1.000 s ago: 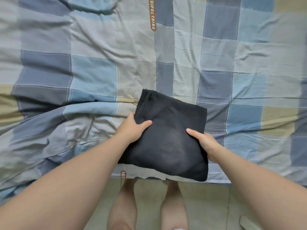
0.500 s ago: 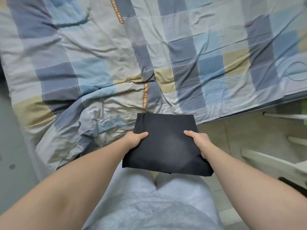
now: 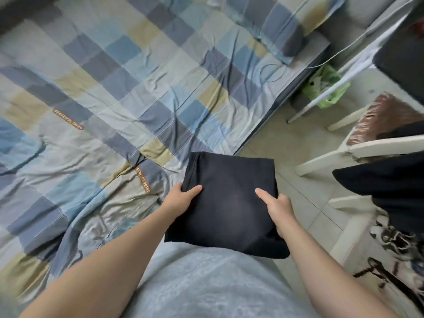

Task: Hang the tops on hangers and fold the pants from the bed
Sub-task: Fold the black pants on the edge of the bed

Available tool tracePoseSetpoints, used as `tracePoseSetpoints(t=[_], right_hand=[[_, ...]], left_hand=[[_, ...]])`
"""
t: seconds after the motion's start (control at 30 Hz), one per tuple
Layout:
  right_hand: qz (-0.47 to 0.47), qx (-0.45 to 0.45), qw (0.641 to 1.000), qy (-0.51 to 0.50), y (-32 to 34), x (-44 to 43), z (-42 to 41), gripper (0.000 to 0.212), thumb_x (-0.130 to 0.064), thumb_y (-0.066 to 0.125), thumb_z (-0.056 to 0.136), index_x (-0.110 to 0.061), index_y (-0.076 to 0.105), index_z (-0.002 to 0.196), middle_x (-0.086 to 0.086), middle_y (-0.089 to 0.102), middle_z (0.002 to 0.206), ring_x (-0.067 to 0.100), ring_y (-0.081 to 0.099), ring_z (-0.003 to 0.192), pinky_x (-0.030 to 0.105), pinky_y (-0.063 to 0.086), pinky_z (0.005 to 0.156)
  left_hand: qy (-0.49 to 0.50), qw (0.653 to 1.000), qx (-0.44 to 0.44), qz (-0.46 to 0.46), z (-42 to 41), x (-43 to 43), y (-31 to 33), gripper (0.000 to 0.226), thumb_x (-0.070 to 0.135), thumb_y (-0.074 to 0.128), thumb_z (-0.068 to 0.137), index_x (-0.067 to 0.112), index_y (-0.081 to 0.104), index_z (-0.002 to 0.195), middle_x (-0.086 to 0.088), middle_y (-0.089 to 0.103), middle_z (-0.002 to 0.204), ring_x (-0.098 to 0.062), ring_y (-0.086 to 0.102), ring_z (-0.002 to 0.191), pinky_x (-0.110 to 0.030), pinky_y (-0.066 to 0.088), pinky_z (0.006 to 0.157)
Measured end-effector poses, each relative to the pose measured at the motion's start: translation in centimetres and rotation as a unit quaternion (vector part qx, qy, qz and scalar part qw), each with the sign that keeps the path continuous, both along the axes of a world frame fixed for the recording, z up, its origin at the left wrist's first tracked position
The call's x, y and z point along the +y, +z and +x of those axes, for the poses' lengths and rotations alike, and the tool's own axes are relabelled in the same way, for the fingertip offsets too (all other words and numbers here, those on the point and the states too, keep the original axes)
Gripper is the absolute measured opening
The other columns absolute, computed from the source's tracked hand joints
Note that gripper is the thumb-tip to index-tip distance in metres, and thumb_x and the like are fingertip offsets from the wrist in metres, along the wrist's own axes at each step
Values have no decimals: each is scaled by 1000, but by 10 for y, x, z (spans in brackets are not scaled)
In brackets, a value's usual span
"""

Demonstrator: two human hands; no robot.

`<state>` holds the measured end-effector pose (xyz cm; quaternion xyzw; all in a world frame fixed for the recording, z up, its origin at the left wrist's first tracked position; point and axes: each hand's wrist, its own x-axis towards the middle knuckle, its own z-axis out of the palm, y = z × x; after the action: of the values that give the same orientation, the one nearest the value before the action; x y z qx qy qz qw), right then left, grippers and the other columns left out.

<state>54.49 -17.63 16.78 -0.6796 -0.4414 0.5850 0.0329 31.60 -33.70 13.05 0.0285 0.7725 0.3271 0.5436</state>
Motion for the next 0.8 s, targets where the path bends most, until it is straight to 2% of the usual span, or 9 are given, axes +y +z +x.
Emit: tracePoseSetpoints(t=[0.07, 0.13, 0.2, 0.37, 0.43, 0.5, 0.6, 0.73, 0.8], right_hand=[[39, 29, 998, -33, 21, 12, 36, 34, -43, 79, 76, -23, 70, 102, -7, 77, 91, 15, 74, 80, 30, 59, 67], [81, 57, 993, -61, 43, 25, 75, 32, -43, 77, 75, -28, 71, 102, -14, 76, 93, 6, 73, 80, 26, 56, 66], [112, 78, 987, -83, 64, 41, 118, 38, -47, 76, 71, -30, 70, 105, -18, 75, 97, 2, 72, 84, 26, 55, 70], [184, 93, 967, -151, 104, 80, 240, 48, -55, 75, 63, -33, 70, 105, -19, 75, 99, 1, 71, 88, 26, 54, 74], [213, 88, 956, -183, 116, 91, 289, 40, -54, 75, 64, -38, 71, 100, -20, 74, 99, -2, 70, 88, 24, 52, 72], [239, 78, 943, -220, 126, 96, 336, 39, -54, 75, 64, -40, 71, 100, -21, 74, 99, -3, 69, 88, 24, 52, 73], [263, 58, 919, -288, 138, 97, 402, 43, -55, 75, 63, -36, 70, 101, -22, 74, 97, -2, 70, 87, 26, 53, 75], [284, 34, 881, -377, 147, 90, 472, 28, -55, 73, 65, -45, 70, 91, -26, 72, 92, -7, 67, 80, 24, 49, 69], [292, 25, 859, -420, 148, 88, 501, 31, -57, 72, 63, -46, 70, 92, -26, 72, 93, -6, 67, 80, 22, 49, 68]], left_hand=[[-42, 997, 44, 37, 23, 33, 21, 41, 59, 73, 80, 33, 62, 110, 17, 68, 103, -11, 66, 96, -32, 52, 91], [-77, 991, 87, 72, 54, 67, 44, 25, 57, 73, 81, 39, 60, 93, 30, 66, 85, 5, 64, 82, -14, 47, 77], [-99, 983, 96, 118, 91, 99, 65, 20, 53, 74, 82, 41, 61, 92, 31, 69, 83, 12, 65, 78, -5, 45, 64], [-153, 961, 111, 203, 197, 178, 103, 41, 61, 73, 74, 36, 67, 106, 19, 73, 99, 6, 67, 89, -14, 50, 75], [-193, 946, 110, 236, 241, 208, 116, 30, 63, 71, 72, 49, 67, 98, 26, 72, 96, 9, 67, 87, -6, 48, 69], [-236, 931, 100, 259, 283, 238, 129, 25, 62, 72, 73, 55, 66, 96, 27, 72, 97, 9, 67, 89, -8, 50, 73], [-307, 905, 78, 283, 346, 282, 144, 39, 61, 72, 75, 39, 68, 107, 20, 73, 104, 0, 69, 97, -30, 55, 88], [-402, 861, 61, 305, 424, 332, 168, 51, 65, 70, 74, 36, 65, 116, 23, 72, 107, 3, 67, 99, -31, 54, 91], [-448, 837, 49, 311, 461, 355, 176, 50, 65, 69, 74, 36, 65, 115, 23, 71, 108, 4, 67, 99, -31, 54, 92]])
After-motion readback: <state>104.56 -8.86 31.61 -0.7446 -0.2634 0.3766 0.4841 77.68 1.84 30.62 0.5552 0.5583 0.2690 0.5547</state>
